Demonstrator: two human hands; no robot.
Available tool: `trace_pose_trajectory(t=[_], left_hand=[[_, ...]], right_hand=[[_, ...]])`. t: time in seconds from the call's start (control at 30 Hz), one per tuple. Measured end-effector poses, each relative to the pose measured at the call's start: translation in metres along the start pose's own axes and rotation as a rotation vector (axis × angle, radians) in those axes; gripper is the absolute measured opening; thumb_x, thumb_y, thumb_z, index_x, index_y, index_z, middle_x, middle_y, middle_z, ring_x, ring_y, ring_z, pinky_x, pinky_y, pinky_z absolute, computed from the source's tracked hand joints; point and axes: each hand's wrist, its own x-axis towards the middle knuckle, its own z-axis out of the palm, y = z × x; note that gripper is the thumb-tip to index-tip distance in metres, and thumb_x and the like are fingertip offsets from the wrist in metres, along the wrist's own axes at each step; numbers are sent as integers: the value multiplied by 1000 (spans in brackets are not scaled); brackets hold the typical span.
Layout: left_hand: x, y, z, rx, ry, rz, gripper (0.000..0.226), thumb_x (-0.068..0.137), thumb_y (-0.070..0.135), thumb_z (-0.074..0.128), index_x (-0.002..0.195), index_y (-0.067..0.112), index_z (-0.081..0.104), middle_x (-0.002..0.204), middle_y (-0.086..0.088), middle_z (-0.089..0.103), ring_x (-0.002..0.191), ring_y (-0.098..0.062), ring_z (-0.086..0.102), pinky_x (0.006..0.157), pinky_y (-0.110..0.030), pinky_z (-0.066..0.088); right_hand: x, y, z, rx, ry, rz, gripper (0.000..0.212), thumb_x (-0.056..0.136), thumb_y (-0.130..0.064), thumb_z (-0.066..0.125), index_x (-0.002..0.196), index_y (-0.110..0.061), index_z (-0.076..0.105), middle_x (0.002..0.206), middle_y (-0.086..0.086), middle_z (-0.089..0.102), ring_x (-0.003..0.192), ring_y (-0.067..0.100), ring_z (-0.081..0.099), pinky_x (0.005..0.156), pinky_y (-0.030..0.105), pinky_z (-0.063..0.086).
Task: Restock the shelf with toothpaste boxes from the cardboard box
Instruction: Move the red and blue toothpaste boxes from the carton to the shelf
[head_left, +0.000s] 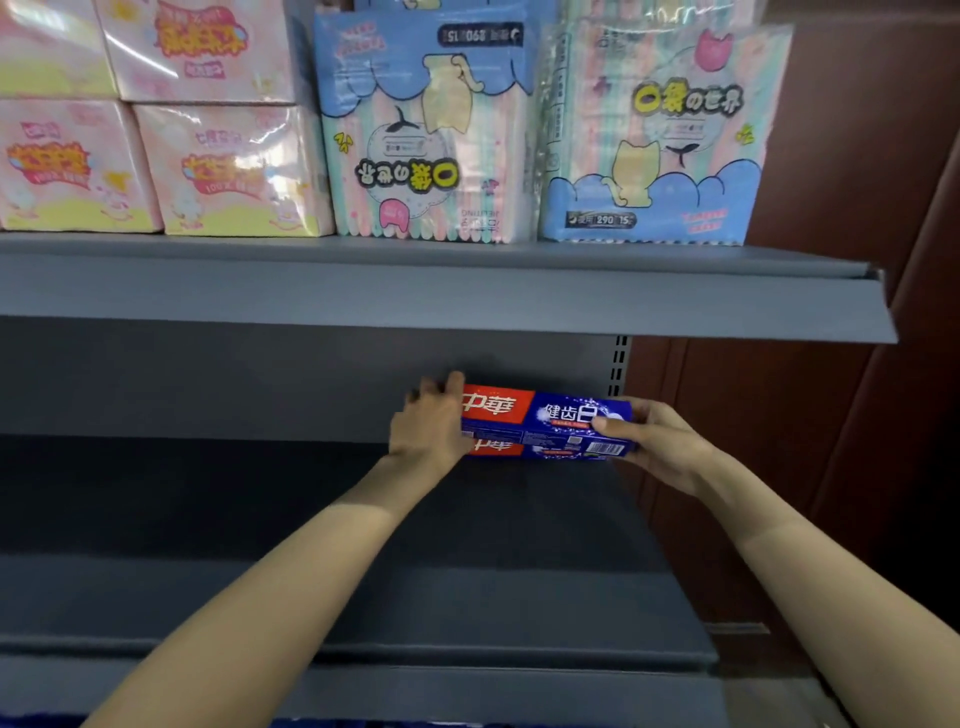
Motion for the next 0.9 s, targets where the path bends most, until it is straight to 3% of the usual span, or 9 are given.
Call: trace_pose_trajectory(t=[0.07, 0.1, 0.17, 0.23, 0.33, 0.43, 0.57, 0.73, 0.9], left_hand=[[0, -5, 3, -352, -81, -57, 85, 75, 21, 78, 140, 20, 24, 132, -12, 48, 120, -27, 52, 97, -43, 48], [0, -6, 5, -487, -99, -75, 87, 74, 17, 79, 141, 19, 24, 131, -12, 49, 120, -25, 52, 100, -41, 46], [-2, -8, 9, -635, -93, -135, 90, 72, 9, 80, 141, 15, 23, 130, -10, 51, 122, -23, 51, 102, -36, 43], [-4, -10, 13, -710, -124, -198, 91, 70, 4, 80, 141, 12, 23, 129, -10, 51, 122, -22, 50, 102, -32, 42], [-7, -17, 24, -688, -190, -239, 80, 71, 16, 81, 136, 8, 35, 130, -10, 53, 120, -22, 52, 102, -32, 41], [-8, -20, 32, -589, -215, -226, 64, 77, 25, 77, 130, 7, 46, 130, -11, 56, 118, -23, 54, 98, -29, 41], [-4, -12, 34, -572, -217, -193, 51, 85, 23, 69, 130, 6, 50, 129, -12, 57, 118, -23, 55, 101, -31, 42], [4, -6, 37, -563, -203, -212, 58, 87, 21, 66, 138, 7, 42, 136, -12, 51, 124, -24, 50, 107, -37, 39], [6, -5, 40, -501, -217, -110, 68, 90, 19, 61, 148, 19, 26, 145, -9, 39, 133, -24, 40, 109, -38, 37]], right_hand=[[1, 7, -2, -35, 8, -54, 65, 65, -26, 84, 119, -4, 55, 110, 14, 67, 95, 22, 68, 71, 26, 58], [3, 10, -1, -63, 24, -81, 63, 63, -26, 85, 115, -6, 57, 110, 14, 67, 94, 21, 68, 70, 26, 58], [5, 13, 5, -121, 72, -142, 43, 72, -11, 77, 110, -8, 57, 108, 15, 63, 90, 19, 65, 66, 21, 57], [8, 13, 11, -318, 122, -208, 44, 75, -3, 74, 116, -8, 57, 108, 12, 60, 96, 20, 61, 69, 22, 57], [13, 13, 15, -667, 156, -274, 54, 74, -12, 77, 123, -8, 56, 112, 3, 54, 105, 16, 55, 84, 30, 52], [17, 20, 18, -832, 198, -316, 51, 74, -12, 78, 120, -8, 59, 112, 1, 45, 106, 15, 48, 84, 21, 40], [19, 34, 15, -949, 229, -302, 51, 75, -7, 76, 122, -4, 57, 123, 10, 47, 116, 25, 47, 90, 23, 38], [20, 41, 15, -1051, 216, -278, 53, 79, -10, 73, 127, -2, 54, 129, 13, 50, 119, 26, 49, 98, 29, 40], [22, 37, 18, -1072, 209, -250, 59, 79, -20, 74, 132, -6, 51, 130, 11, 48, 119, 26, 49, 99, 34, 42]])
